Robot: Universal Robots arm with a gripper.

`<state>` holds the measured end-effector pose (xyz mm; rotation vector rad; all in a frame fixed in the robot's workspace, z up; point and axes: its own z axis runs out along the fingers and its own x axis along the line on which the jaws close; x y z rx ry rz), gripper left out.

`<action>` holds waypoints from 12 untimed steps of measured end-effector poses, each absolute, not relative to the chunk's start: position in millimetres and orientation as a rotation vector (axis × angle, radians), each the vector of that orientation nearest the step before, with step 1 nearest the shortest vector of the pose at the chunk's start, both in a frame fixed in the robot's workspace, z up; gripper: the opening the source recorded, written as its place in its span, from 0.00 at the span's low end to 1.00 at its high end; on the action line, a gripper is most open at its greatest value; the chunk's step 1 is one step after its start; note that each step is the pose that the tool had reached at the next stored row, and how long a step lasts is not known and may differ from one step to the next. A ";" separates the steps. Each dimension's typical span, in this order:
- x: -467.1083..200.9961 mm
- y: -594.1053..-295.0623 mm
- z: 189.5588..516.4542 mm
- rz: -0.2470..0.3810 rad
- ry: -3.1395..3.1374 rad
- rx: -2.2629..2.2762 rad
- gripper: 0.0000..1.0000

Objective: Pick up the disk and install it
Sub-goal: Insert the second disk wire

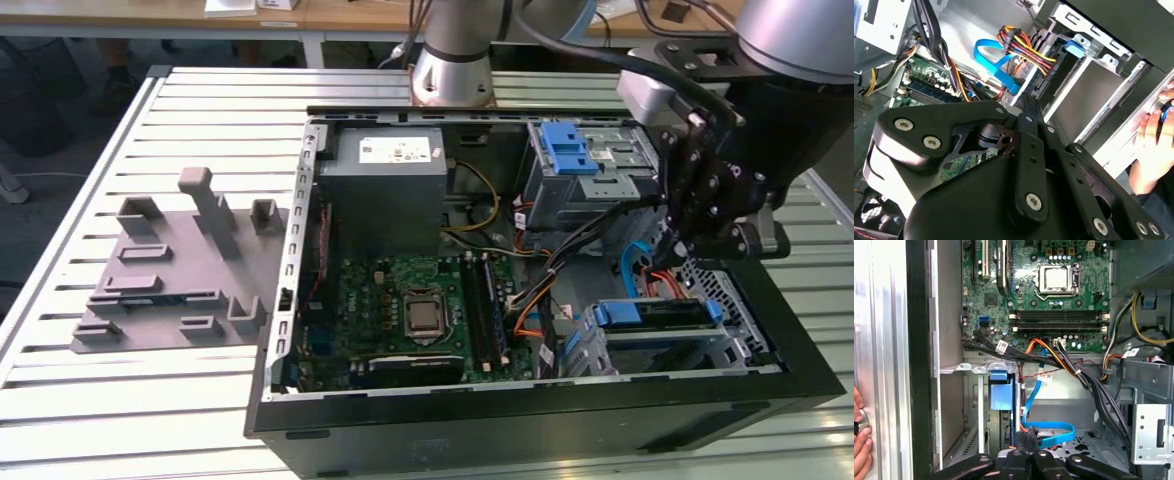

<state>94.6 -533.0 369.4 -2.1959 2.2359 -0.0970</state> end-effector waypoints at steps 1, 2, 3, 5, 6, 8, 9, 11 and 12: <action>94.6 -531.8 369.5 -0.093 2.238 -2.198 0.11; 94.6 -530.2 369.4 -0.090 2.239 -2.199 0.18; 94.8 -528.6 369.4 -0.088 2.240 -2.201 0.18; 95.1 -526.1 369.3 -0.082 2.243 -2.204 0.18; 95.4 -525.3 369.2 -0.079 2.244 -2.205 0.19; 96.3 -525.1 368.6 -0.074 2.247 -2.208 0.25; 96.9 -525.1 368.2 -0.073 2.248 -2.208 0.25; 98.5 -524.9 367.1 -0.068 2.250 -2.211 0.25; 99.2 -524.7 366.5 -0.064 2.252 -2.213 0.25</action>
